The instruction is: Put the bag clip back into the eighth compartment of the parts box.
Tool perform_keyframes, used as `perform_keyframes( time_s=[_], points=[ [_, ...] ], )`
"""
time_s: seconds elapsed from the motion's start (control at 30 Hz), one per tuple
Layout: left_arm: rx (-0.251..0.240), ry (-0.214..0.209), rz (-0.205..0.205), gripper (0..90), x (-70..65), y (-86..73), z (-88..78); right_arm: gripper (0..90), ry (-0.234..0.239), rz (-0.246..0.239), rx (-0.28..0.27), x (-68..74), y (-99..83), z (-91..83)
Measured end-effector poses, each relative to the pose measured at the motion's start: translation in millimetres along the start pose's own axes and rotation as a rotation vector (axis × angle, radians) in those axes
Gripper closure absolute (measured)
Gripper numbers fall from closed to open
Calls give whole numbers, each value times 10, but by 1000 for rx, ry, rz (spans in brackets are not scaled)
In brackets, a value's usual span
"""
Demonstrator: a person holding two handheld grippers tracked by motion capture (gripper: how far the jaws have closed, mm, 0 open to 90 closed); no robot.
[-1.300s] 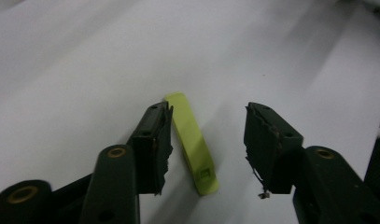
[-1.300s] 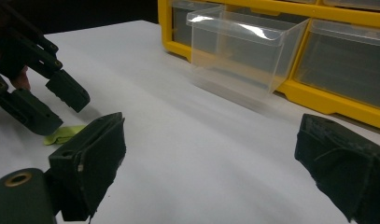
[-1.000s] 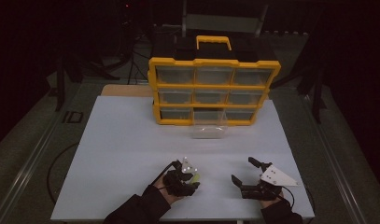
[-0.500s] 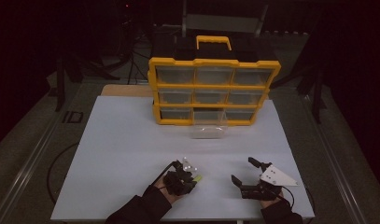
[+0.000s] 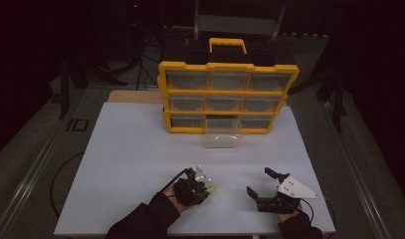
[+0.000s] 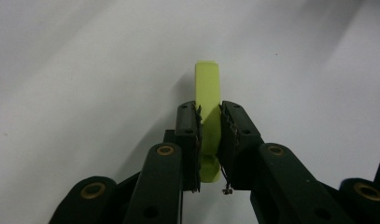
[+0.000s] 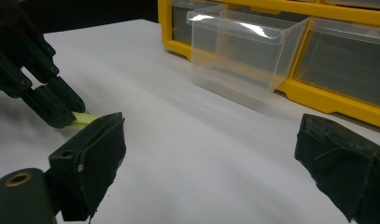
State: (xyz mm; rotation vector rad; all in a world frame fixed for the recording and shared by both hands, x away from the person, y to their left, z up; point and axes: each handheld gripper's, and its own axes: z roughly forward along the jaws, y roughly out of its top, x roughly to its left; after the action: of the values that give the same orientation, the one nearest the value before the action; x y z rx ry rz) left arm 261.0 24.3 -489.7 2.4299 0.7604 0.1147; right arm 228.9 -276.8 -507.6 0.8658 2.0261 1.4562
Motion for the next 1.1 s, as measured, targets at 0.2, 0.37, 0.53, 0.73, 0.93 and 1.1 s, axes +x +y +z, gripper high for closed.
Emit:
perform_keyframes(
  time_s=[0.2,0.37,0.53,0.73,0.93,1.1],
  points=[
    [-4,-15,19,792,36,34,-57,84,2,-1,2,1,-3,5],
    [-10,-20,31,792,55,89,-115,85,2,1,1,1,-4,5],
    [-13,-27,54,792,81,160,-190,85,4,2,0,1,-4,7],
    [-25,-32,77,792,91,237,-261,84,2,2,-2,-6,-4,2],
    [-28,-33,93,792,114,316,-318,85,-1,1,-2,-5,1,-4],
    [-36,-25,97,792,152,382,-387,85,1,0,-2,-4,2,-4]
  ],
)
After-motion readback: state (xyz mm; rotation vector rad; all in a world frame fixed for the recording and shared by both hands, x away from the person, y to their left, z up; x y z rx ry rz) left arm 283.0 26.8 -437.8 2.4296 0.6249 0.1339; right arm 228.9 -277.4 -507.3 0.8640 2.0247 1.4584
